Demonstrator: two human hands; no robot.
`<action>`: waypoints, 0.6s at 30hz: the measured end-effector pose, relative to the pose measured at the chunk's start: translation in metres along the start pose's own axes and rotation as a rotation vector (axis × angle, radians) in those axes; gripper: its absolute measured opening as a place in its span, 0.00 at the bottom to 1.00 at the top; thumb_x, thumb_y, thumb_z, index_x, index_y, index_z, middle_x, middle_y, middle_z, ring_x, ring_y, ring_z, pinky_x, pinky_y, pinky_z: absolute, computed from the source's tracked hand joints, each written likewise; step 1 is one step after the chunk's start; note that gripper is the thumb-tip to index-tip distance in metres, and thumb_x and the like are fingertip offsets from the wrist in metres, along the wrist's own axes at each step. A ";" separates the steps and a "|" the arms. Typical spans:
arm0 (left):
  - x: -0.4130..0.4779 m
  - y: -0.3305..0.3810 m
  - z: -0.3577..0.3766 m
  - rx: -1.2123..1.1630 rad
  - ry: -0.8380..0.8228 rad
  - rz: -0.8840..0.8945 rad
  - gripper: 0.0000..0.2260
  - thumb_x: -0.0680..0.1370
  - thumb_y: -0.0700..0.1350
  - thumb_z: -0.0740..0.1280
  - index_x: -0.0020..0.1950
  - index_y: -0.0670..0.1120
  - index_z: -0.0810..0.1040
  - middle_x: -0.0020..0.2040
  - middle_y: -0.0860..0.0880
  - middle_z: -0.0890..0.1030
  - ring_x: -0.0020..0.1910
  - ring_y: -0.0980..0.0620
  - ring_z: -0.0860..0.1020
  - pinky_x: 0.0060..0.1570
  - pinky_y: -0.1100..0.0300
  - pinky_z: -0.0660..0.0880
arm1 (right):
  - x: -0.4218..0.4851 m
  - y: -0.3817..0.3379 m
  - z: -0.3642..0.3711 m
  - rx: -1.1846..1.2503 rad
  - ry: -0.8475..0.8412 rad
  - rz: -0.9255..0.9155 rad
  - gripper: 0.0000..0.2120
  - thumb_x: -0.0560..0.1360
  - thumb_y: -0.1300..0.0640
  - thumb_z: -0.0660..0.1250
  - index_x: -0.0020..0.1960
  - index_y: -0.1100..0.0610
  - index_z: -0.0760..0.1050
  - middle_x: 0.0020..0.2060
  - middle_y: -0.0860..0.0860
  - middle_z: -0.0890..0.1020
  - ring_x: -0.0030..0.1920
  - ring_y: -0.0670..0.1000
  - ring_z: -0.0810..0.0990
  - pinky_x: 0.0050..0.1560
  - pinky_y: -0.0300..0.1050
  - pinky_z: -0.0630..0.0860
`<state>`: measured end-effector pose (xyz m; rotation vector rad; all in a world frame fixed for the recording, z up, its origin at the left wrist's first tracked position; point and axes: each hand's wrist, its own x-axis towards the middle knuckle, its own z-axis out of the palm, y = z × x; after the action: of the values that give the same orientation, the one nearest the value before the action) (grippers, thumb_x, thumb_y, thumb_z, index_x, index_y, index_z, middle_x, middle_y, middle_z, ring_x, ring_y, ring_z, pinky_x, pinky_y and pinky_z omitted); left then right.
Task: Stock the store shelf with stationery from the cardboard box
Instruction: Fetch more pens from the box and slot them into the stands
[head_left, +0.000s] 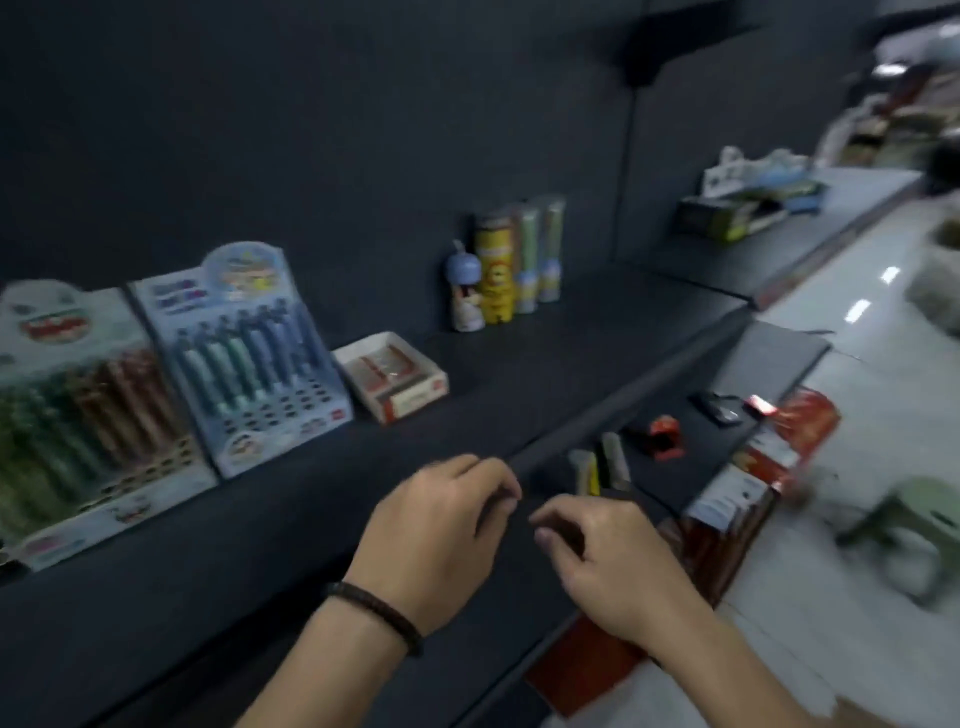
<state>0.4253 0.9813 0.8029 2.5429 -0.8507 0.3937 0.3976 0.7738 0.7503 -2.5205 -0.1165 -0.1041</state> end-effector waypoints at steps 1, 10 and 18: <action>0.003 0.024 0.021 0.005 -0.048 0.026 0.03 0.82 0.50 0.66 0.53 0.59 0.77 0.47 0.60 0.78 0.45 0.57 0.77 0.42 0.54 0.78 | -0.021 0.024 -0.007 -0.020 -0.021 0.049 0.09 0.81 0.43 0.65 0.60 0.40 0.79 0.53 0.36 0.83 0.55 0.42 0.81 0.54 0.45 0.80; 0.008 0.286 0.240 0.048 -0.588 0.290 0.07 0.83 0.52 0.60 0.58 0.55 0.77 0.55 0.53 0.81 0.55 0.48 0.80 0.50 0.51 0.77 | -0.252 0.255 -0.092 -0.002 0.028 0.545 0.12 0.80 0.41 0.62 0.58 0.44 0.79 0.48 0.45 0.83 0.52 0.51 0.81 0.54 0.53 0.81; 0.000 0.453 0.405 0.047 -1.092 0.414 0.08 0.83 0.58 0.63 0.58 0.59 0.78 0.52 0.59 0.81 0.50 0.58 0.79 0.53 0.56 0.79 | -0.454 0.421 -0.133 0.122 0.033 1.021 0.15 0.82 0.43 0.65 0.66 0.46 0.77 0.59 0.49 0.83 0.58 0.53 0.82 0.56 0.49 0.80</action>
<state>0.1953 0.4605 0.5901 2.5024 -1.7328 -0.9768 -0.0141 0.3277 0.5708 -2.1645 1.1158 0.2645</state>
